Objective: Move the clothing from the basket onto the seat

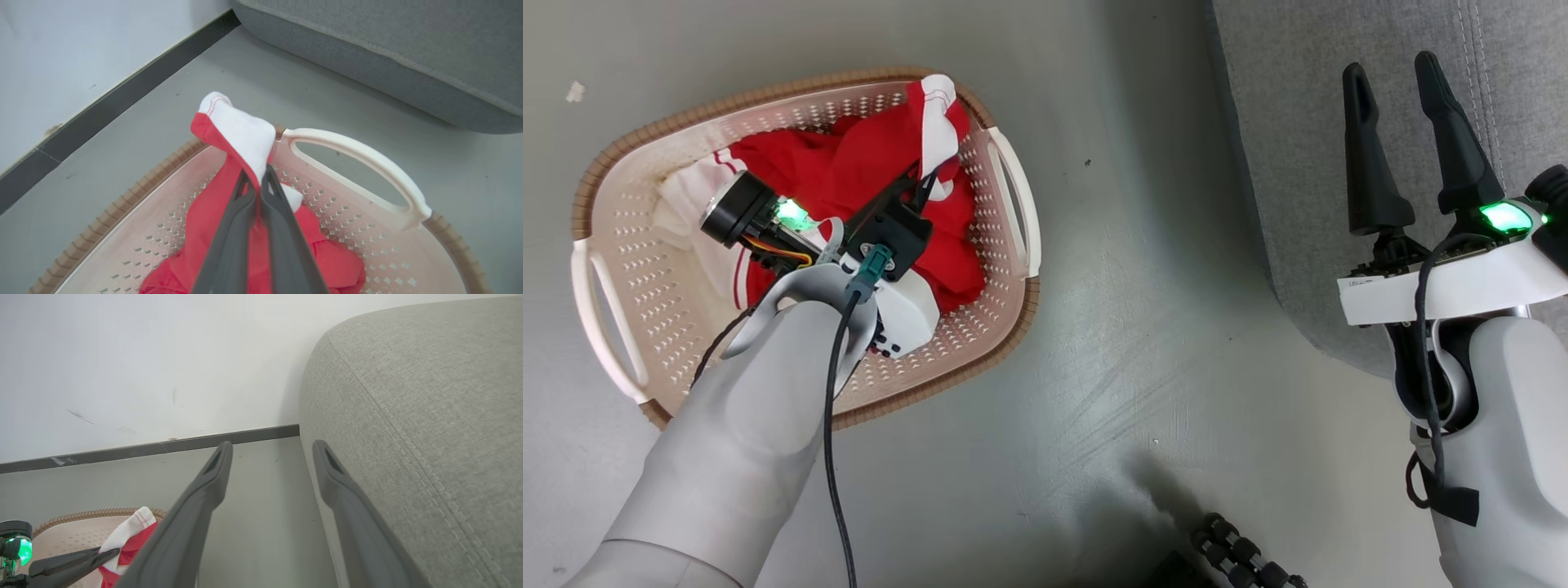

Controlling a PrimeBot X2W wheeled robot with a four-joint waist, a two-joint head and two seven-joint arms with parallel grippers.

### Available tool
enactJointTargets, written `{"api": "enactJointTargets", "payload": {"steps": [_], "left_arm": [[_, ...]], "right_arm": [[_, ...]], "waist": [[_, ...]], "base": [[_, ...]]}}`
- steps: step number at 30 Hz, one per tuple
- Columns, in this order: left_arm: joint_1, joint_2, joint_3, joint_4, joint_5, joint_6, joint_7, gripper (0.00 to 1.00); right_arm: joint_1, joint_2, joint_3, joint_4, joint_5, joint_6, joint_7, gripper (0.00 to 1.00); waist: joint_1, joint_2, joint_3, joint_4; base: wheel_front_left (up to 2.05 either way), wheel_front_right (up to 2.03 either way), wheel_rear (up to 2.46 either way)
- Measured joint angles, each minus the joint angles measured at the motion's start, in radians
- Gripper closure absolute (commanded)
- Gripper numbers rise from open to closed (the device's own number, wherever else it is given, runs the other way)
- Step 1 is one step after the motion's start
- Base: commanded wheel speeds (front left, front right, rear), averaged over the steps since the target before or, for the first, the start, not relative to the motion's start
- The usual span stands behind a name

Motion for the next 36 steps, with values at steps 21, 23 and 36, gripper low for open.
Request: {"api": "enactJointTargets", "payload": {"steps": [21, 23, 36], "left_arm": [[0.054, 0.064, 0.091, -0.196, -0.079, 0.009, -0.035, 1.0], [0.056, 0.07, 0.096, -0.21, -0.079, 0.009, -0.035, 1.0], [0.122, 0.114, 0.138, -0.364, -0.131, 0.008, -0.037, 1.0]], "right_arm": [[0.004, -0.002, 0.018, 0.063, -0.123, 0.0, 0.0, 0.0], [0.004, -0.002, 0.022, 0.067, -0.124, 0.0, 0.0, 0.0], [0.01, -0.026, 0.071, 0.104, -0.168, 0.0, 0.0, 0.0]], "waist": [[0.0, 0.0, -0.156, 0.097], [0.0, 0.0, -0.166, 0.102], [0.0, 0.0, -0.303, 0.168]], "base": [[0.0, 0.0, 0.0], [0.0, 0.0, 0.0], [0.0, 0.0, 0.0]]}}
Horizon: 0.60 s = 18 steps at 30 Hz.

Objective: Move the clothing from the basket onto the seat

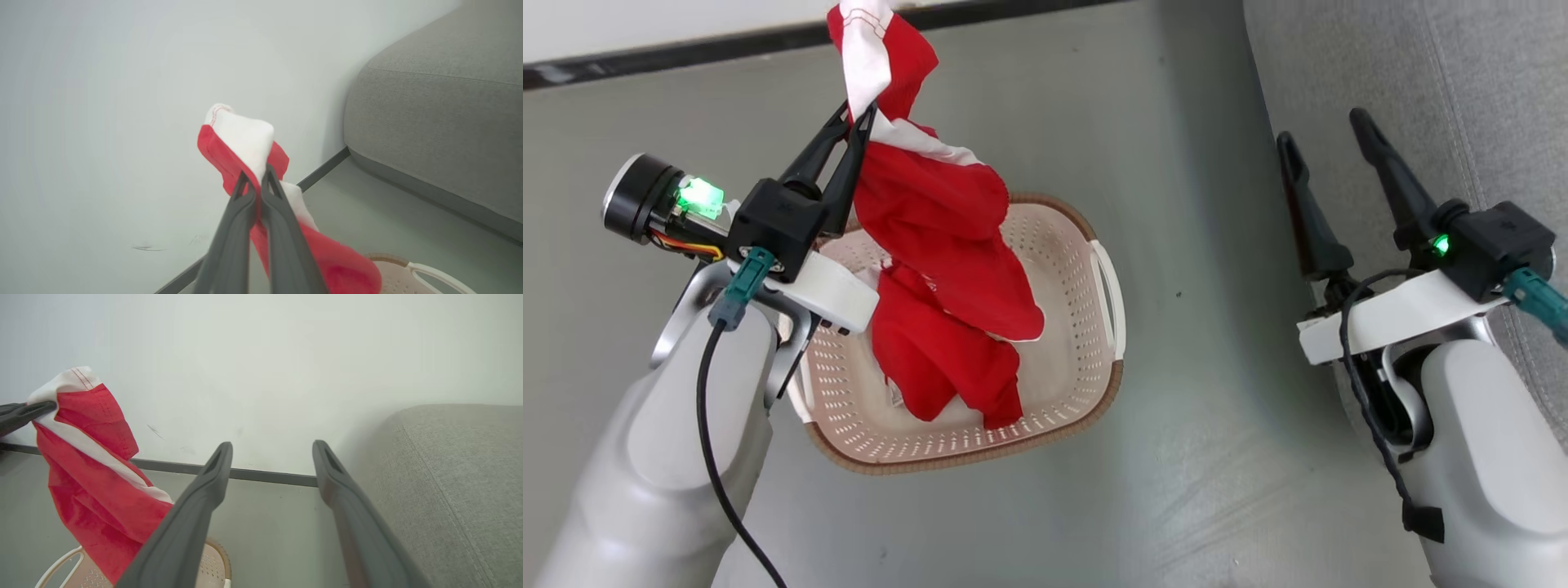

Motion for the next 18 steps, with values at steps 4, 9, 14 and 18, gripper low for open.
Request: {"api": "enactJointTargets", "payload": {"steps": [4, 9, 14, 18], "left_arm": [[0.028, 0.0, 0.01, -0.035, -0.015, -0.001, 0.0, 1.0], [0.056, 0.01, 0.021, -0.074, -0.029, -0.004, 0.0, 1.0], [0.063, 0.024, 0.026, -0.121, -0.03, -0.01, 0.0, 1.0], [0.062, 0.028, 0.026, -0.154, -0.047, -0.026, -0.002, 1.0]], "right_arm": [[0.019, -0.014, 0.039, 0.02, -0.001, 0.0, 0.0, 0.0], [0.024, -0.045, 0.081, 0.035, -0.008, 0.0, 0.0, 0.0], [0.034, -0.07, 0.116, 0.059, -0.008, 0.0, 0.0, 0.0], [0.046, -0.079, 0.144, 0.077, -0.005, 0.0, 0.0, 0.0]], "waist": [[-0.0001, 0.0, -0.046, 0.02], [-0.0001, 0.0, -0.105, 0.045], [-0.0001, 0.0, -0.164, 0.07], [-0.0001, 0.0, -0.211, 0.089]], "base": [[0.0, 0.0, 0.0], [0.0, 0.0, 0.0], [0.0, 0.0, 0.0], [0.0, 0.0, 0.0]]}}
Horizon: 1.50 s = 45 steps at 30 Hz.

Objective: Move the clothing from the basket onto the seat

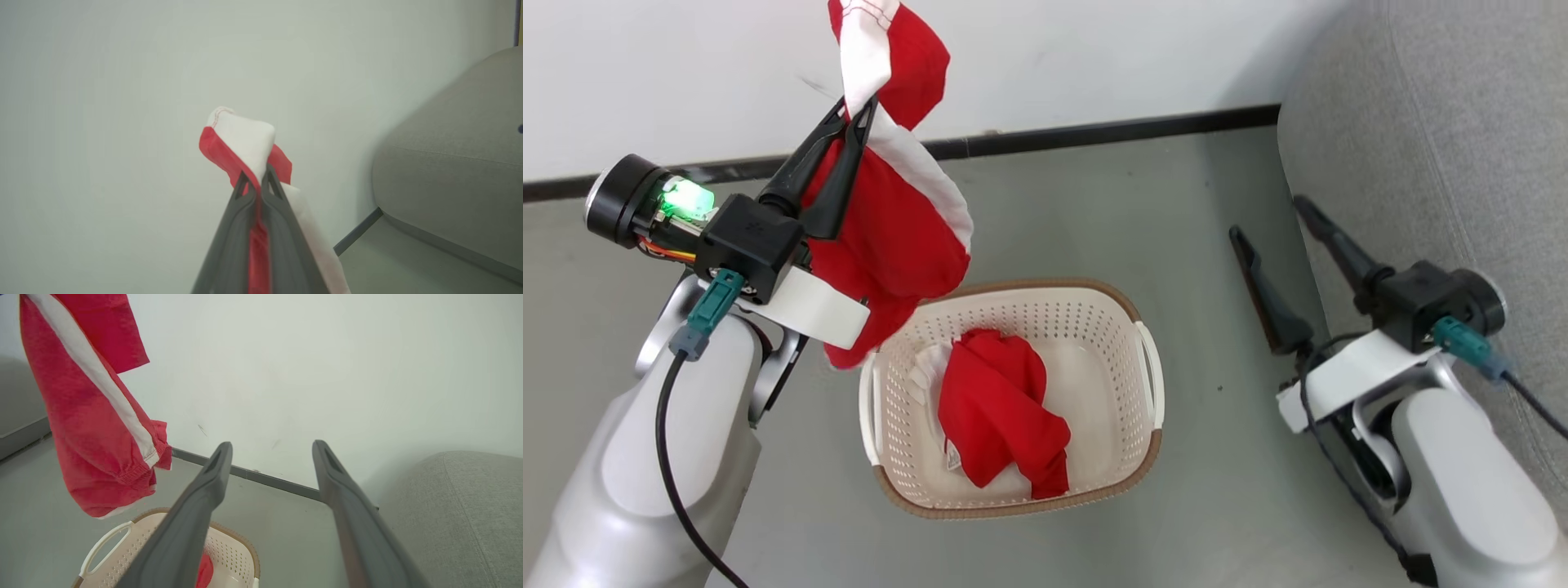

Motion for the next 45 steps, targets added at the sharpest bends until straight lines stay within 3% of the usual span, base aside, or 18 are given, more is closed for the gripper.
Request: {"api": "enactJointTargets", "payload": {"steps": [9, 24, 35, 45], "left_arm": [[-0.005, 0.001, -0.018, -0.045, -0.01, -0.019, 0.039, 1.0], [-0.008, -0.053, -0.113, -0.102, -0.042, -0.045, 0.124, 1.0], [-0.005, -0.071, -0.154, -0.149, -0.071, -0.059, 0.187, 1.0], [0.003, -0.09, -0.182, -0.162, -0.09, -0.063, 0.229, 1.0]], "right_arm": [[0.048, -0.013, 0.119, 0.046, 0.055, 0.0, 0.0, 0.0], [0.054, 0.01, 0.412, 0.078, 0.166, 0.0, 0.0, 0.0], [-0.003, 0.006, 0.48, 0.113, 0.173, 0.0, 0.0, 0.0], [-0.083, 0.016, 0.528, 0.228, 0.12, 0.0, 0.0, 0.0]], "waist": [[0.0, 0.0, -0.101, 0.037], [0.0, 0.0, -0.235, 0.08], [0.0, 0.0, -0.297, 0.115], [0.0, 0.0, -0.325, 0.151]], "base": [[0.0, 0.0, 0.0], [0.0, 0.0, 0.0], [0.0, 0.0, 0.0], [0.0, 0.0, 0.0]]}}
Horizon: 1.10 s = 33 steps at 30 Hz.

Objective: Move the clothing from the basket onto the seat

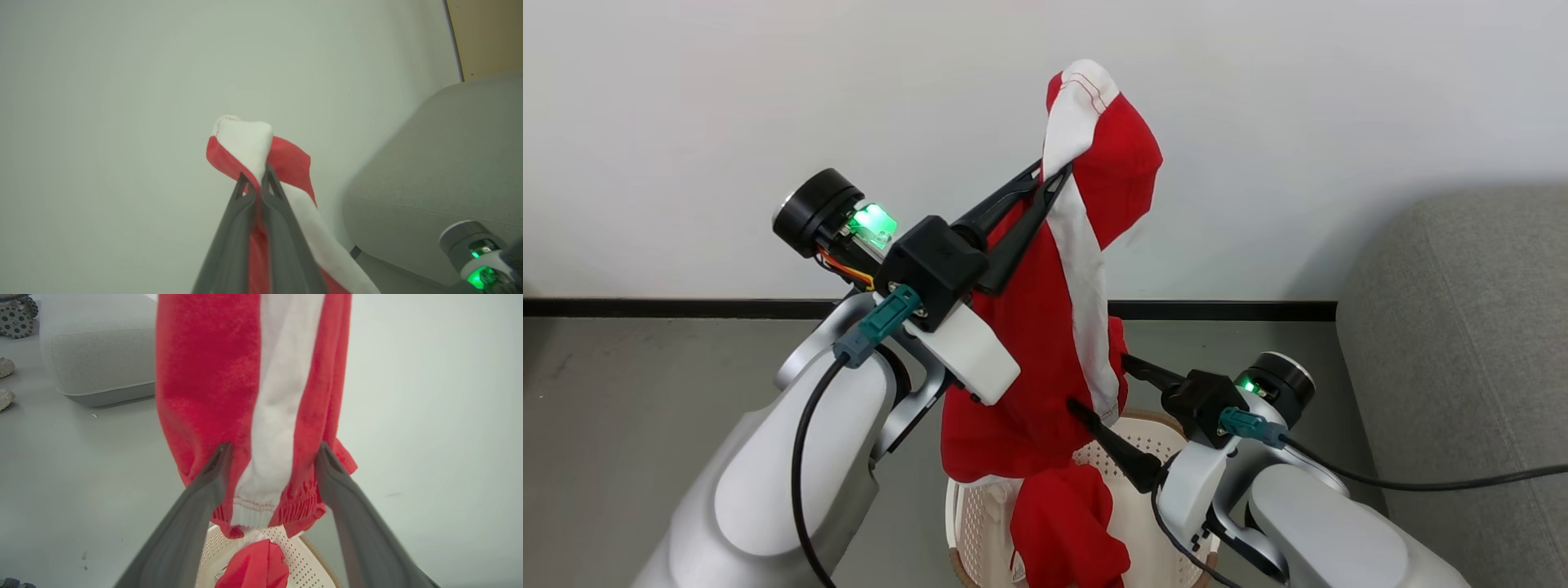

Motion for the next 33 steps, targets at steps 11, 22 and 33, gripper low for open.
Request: {"api": "enactJointTargets", "payload": {"steps": [11, 22, 33], "left_arm": [[0.026, -0.023, -0.025, -0.011, -0.044, -0.003, 0.03, 1.0], [0.142, -0.009, 0.041, 0.049, -0.11, 0.025, 0.034, 1.0], [0.256, 0.003, 0.086, 0.139, -0.158, 0.05, 0.01, 0.14]], "right_arm": [[-0.01, 0.037, 0.09, 0.076, 0.057, 0.0, 0.0, 1.0], [-0.013, 0.011, 0.008, 0.037, 0.124, 0.0, 0.0, 1.0], [0.036, -0.091, -0.16, -0.063, 0.127, 0.0, 0.0, 1.0]], "waist": [[0.0, 0.0, -0.013, 0.038], [0.0, 0.0, -0.018, 0.025], [0.0, 0.0, -0.023, -0.027]], "base": [[0.0, 0.0, 0.0], [0.0, 0.0, 0.0], [0.0, 0.0, 0.0]]}}
